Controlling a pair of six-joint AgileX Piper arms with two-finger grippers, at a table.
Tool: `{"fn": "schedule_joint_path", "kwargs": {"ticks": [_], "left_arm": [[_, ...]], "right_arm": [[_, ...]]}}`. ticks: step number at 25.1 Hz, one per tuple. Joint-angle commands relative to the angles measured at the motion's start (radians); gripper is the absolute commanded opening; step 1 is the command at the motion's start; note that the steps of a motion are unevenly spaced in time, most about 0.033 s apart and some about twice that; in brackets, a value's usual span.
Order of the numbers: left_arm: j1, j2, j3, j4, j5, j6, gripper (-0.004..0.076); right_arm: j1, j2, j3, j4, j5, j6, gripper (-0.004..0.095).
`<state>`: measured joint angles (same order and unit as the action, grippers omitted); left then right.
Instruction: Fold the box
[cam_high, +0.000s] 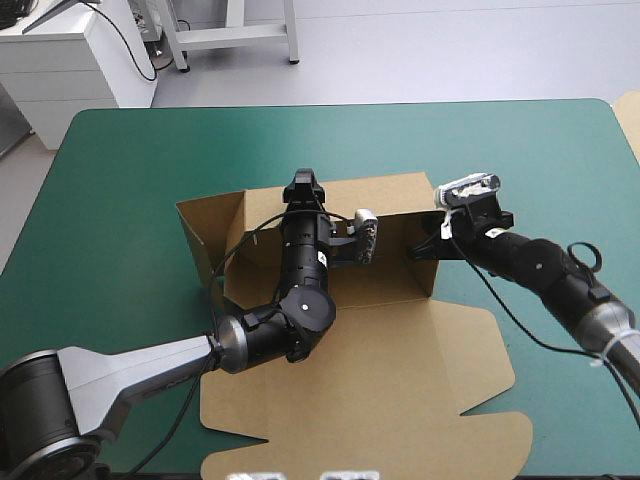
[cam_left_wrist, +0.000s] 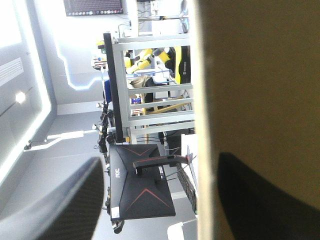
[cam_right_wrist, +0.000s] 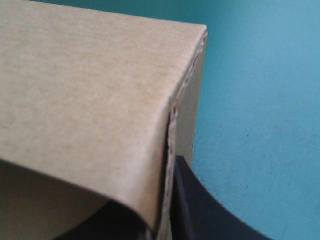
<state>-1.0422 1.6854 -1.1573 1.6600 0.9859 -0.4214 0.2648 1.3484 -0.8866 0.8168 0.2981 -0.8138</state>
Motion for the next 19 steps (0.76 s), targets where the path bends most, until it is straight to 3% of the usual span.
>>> {"fn": "schedule_joint_path", "kwargs": {"ticks": [1, 6, 16, 18, 19], "left_arm": [[-0.002, -0.044, -0.022, 0.121, 0.079, -0.075, 0.0548], [-0.065, -0.05, -0.025, 0.073, 0.102, -0.075, 0.0547], [-0.205, -0.08, -0.054, 0.071, 0.155, -0.037, 0.0547], [-0.207, -0.085, -0.085, 0.012, 0.163, 0.057, 0.0443], [-0.205, -0.089, -0.118, -0.088, 0.159, 0.125, 0.0231]], "right_arm": [[-0.041, 0.074, -0.118, -0.136, 0.248, 0.164, -0.0021], [-0.052, 0.157, -0.26, -0.28, 0.322, 0.321, -0.0019], [-0.052, 0.221, -0.361, -0.387, 0.35, 0.437, -0.0019], [-0.052, 0.221, -0.364, -0.411, 0.35, 0.457, -0.0019], [-0.052, 0.221, -0.364, -0.417, 0.358, 0.467, -0.0019]]}}
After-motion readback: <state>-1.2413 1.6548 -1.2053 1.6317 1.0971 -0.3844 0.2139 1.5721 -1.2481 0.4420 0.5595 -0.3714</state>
